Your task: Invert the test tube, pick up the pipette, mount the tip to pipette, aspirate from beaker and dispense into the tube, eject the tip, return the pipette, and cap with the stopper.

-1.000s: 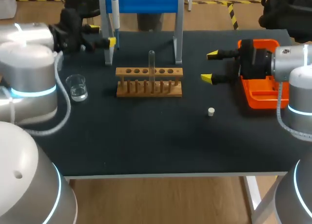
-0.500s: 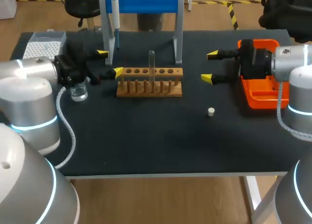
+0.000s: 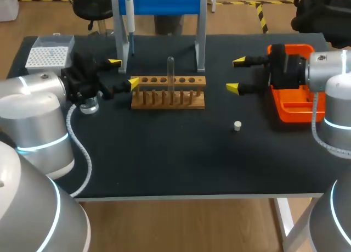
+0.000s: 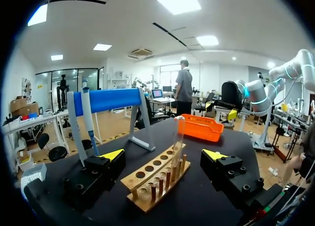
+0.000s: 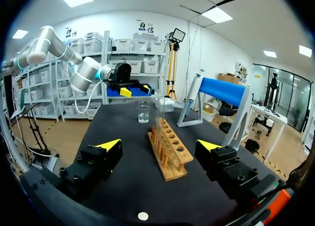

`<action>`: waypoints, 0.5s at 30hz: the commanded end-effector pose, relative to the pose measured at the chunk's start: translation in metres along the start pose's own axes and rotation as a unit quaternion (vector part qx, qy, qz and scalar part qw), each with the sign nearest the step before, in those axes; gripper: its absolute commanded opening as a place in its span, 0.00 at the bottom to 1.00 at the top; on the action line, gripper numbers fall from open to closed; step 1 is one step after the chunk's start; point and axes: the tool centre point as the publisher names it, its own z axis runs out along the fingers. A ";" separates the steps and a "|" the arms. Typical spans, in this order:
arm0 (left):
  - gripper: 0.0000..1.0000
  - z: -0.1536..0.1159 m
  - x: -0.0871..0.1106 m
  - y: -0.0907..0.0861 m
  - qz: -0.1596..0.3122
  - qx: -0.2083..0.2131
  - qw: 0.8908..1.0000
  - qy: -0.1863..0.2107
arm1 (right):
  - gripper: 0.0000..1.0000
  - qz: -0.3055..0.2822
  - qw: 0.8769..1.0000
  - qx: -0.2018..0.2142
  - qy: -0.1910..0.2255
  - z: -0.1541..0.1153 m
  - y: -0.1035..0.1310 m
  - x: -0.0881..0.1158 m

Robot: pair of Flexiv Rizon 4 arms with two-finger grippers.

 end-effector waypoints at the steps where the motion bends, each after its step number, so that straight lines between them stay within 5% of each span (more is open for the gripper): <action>1: 1.00 0.000 0.001 0.002 0.001 0.008 1.000 -0.004 | 1.00 -0.009 0.999 -0.014 0.036 0.011 0.007 -0.002; 10: 1.00 0.000 0.001 0.002 0.001 0.008 1.000 -0.004 | 1.00 -0.027 0.982 -0.072 0.173 0.053 0.026 -0.003; 15: 1.00 0.000 0.001 0.002 0.001 0.008 1.000 -0.004 | 1.00 -0.024 0.974 -0.086 0.207 0.081 0.035 -0.007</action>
